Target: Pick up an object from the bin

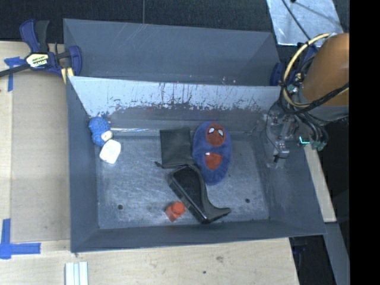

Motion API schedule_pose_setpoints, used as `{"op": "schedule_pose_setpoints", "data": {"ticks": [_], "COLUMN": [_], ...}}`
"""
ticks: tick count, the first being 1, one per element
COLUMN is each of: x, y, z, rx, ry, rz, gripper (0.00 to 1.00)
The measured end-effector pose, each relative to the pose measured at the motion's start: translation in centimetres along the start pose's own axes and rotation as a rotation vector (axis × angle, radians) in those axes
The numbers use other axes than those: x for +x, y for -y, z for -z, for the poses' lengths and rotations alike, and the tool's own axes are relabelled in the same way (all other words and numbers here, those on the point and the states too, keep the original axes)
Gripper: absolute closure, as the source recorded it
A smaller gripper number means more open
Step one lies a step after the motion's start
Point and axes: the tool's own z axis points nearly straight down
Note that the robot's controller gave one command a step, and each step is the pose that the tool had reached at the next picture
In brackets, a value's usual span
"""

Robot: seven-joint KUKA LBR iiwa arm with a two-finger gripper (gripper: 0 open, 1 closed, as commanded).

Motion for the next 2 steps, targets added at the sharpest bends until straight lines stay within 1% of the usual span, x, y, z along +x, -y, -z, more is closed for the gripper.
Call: {"op": "schedule_pose_setpoints", "data": {"ticks": [1, 2], "x": [-0.9, -2.4], "y": [-6.2, -11.4], "z": [-4.5, -8.6], "rx": [-0.003, 0.006], "ry": [0.003, 0.010], "rz": [-0.003, 0.043], "gripper": [0.00, 0.00]}}
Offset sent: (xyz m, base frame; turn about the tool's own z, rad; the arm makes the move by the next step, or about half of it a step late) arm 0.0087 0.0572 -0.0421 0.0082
